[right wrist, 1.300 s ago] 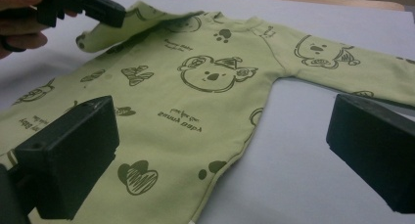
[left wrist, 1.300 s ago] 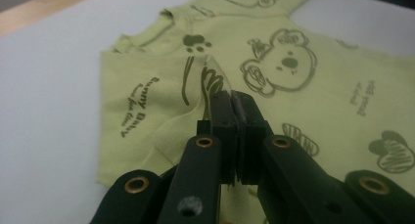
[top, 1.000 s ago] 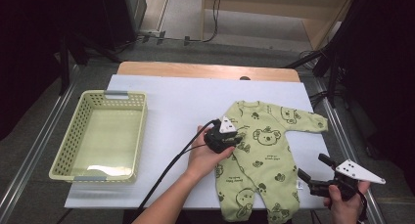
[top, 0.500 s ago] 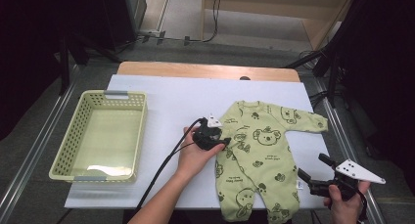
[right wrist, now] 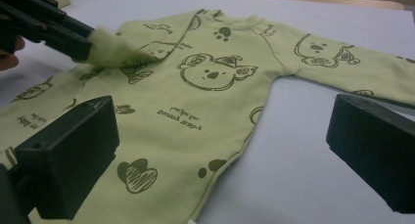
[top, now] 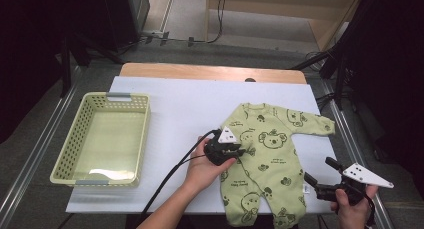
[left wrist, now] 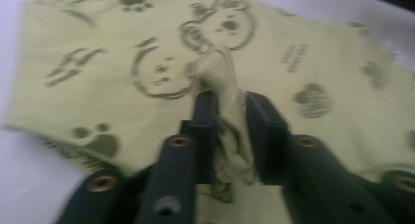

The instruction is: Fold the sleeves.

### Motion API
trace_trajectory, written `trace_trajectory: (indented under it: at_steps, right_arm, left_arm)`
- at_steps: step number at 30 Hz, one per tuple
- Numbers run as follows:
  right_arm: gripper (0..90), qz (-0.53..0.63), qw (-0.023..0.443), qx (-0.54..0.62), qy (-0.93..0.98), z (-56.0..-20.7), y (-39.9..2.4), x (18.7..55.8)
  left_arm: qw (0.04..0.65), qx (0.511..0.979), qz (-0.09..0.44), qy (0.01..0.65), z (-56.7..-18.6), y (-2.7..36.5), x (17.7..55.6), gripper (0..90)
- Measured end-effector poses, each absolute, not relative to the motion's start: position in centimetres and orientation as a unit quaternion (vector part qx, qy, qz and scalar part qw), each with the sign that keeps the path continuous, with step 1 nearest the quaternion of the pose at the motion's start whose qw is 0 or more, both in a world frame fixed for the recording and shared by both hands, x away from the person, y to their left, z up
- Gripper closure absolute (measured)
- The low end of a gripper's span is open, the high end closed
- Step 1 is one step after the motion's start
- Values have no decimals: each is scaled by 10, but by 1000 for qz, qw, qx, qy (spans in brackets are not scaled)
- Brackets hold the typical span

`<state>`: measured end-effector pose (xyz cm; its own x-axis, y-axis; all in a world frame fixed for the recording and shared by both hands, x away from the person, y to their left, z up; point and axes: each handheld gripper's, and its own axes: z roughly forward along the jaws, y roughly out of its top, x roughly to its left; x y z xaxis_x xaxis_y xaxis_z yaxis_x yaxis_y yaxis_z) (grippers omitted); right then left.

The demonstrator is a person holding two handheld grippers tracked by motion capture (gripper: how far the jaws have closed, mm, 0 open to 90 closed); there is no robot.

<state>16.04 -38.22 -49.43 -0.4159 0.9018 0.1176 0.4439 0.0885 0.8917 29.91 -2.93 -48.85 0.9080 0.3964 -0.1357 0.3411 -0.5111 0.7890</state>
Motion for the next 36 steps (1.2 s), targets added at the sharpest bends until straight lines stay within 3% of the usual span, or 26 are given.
trace_trajectory:
  at_steps: [5,13,15,18,25,27,30,36]
  right_arm:
    - [0,473,242,483,696,-495,-383,160]
    - [0,472,240,483,698,-494,-381,160]
    - [0,472,240,484,697,-495,-381,160]
    - [0,472,240,483,697,-495,-381,160]
    - [0,473,239,481,699,-494,-380,161]
    - [0,473,238,482,698,-494,-378,161]
    - [0,471,237,479,702,-495,-376,162]
    - [0,476,241,484,694,-493,-374,159]
  left_arm:
    - [474,852,27,221,-477,-22,300,596]
    - [397,888,12,233,-509,-37,308,648]
    - [401,886,21,233,-510,-38,307,677]
    - [397,889,28,226,-505,-36,307,853]
    - [410,885,37,218,-486,-21,300,873]
    - [401,891,32,211,-485,-19,300,816]
    - [416,880,49,222,-483,-15,303,535]
    - [441,858,44,261,-480,-14,329,198]
